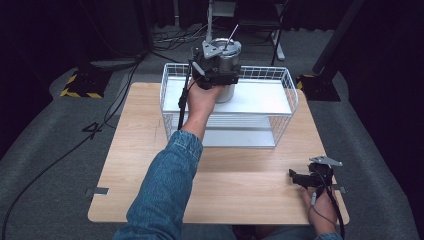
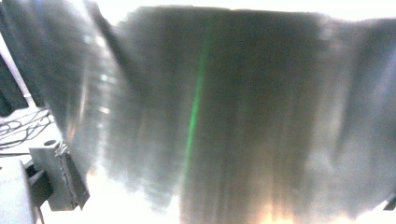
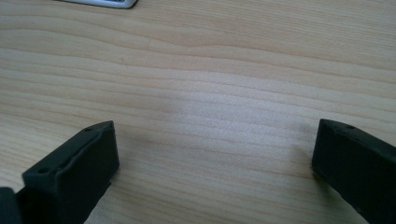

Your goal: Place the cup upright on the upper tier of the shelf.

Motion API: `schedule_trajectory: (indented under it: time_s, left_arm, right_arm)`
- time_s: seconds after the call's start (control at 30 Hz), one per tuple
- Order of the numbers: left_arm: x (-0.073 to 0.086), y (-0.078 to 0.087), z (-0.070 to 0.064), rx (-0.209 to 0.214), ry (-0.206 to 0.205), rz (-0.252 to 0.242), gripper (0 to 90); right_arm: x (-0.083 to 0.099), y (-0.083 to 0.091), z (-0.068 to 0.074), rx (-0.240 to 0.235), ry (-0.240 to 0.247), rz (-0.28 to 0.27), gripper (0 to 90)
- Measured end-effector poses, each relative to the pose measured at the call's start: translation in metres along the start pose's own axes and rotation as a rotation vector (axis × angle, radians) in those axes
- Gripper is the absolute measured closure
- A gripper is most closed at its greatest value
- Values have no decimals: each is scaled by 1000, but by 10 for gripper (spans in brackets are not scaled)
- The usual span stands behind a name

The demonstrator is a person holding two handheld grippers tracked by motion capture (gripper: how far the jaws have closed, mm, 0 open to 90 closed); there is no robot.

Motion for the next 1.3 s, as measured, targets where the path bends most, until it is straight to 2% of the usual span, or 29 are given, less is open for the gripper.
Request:
schedule_trajectory:
  time_s: [0.13,0.53,0.73,0.83,0.97,1.07,1.23,1.3]
  left_arm:
    - [6,-3,0,1,-24,16,38]
    - [6,-5,1,14,-20,-26,37]
    - [6,-5,2,21,-18,-27,35]
    - [5,-5,3,1,-19,-32,10]
    - [0,0,3,3,-25,-68,0]
    - [-2,4,5,-1,-50,-77,0]
    - [-6,15,6,27,-29,-88,0]
    - [-8,21,6,36,-34,-91,0]
  right_arm:
    - [0,0,0,0,1,-1,7]
    - [0,0,0,0,1,-1,7]
    - [0,0,0,0,1,-1,7]
    - [0,0,0,0,1,0,7]
    - [0,0,0,0,1,0,7]
    - [0,0,0,0,0,0,7]
    - [0,0,0,0,0,0,7]
    - [0,0,0,0,0,0,7]
Point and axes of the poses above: each handheld gripper's, and its own axes: y roughly backward along the jaws, x roughly out of its underside, z roughly to its left, the point moved 10 cm from there along -y, roughly forward along the jaws, and after that the axes turned 12 degrees about -x, right-handed, at the moved point
